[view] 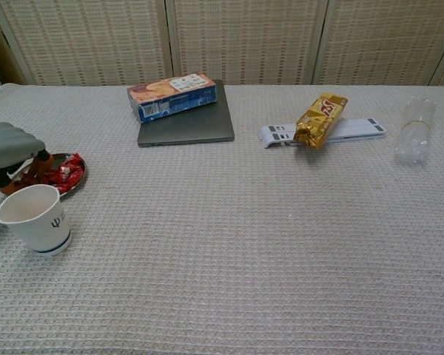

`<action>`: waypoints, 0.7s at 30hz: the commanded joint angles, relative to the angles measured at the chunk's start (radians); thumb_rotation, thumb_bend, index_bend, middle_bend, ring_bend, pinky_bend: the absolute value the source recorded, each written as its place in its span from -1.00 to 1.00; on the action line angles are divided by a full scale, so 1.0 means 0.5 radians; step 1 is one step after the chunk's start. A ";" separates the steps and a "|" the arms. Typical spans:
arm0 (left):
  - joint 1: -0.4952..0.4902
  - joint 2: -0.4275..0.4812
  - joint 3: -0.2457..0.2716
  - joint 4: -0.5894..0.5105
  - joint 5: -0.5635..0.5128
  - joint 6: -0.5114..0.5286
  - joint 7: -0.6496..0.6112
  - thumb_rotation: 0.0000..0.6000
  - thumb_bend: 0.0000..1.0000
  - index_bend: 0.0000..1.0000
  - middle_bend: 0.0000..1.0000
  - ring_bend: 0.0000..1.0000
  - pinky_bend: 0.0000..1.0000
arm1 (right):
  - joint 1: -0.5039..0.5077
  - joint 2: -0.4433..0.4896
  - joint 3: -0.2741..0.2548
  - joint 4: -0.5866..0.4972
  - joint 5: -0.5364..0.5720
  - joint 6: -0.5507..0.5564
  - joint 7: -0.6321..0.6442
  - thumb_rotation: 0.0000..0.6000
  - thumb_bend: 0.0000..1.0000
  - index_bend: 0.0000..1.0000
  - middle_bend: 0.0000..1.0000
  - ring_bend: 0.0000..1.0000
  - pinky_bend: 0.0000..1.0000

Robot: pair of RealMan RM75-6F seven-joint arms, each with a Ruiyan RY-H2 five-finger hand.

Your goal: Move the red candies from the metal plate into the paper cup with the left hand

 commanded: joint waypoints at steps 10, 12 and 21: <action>0.018 -0.022 -0.020 0.039 0.088 0.038 -0.082 1.00 -0.21 0.26 0.22 0.17 1.00 | 0.003 0.003 0.000 -0.004 0.008 -0.007 -0.002 1.00 -0.78 -1.00 -1.00 -1.00 -1.00; 0.019 -0.022 -0.022 0.043 0.096 0.041 -0.087 1.00 -0.19 0.29 0.25 0.18 1.00 | 0.003 0.003 0.000 -0.004 0.008 -0.006 -0.002 1.00 -0.78 -1.00 -1.00 -1.00 -1.00; 0.034 -0.002 -0.031 0.015 0.130 0.066 -0.099 1.00 0.02 0.41 0.39 0.23 1.00 | 0.008 -0.001 0.000 -0.003 0.014 -0.017 -0.008 1.00 -0.78 -1.00 -1.00 -1.00 -1.00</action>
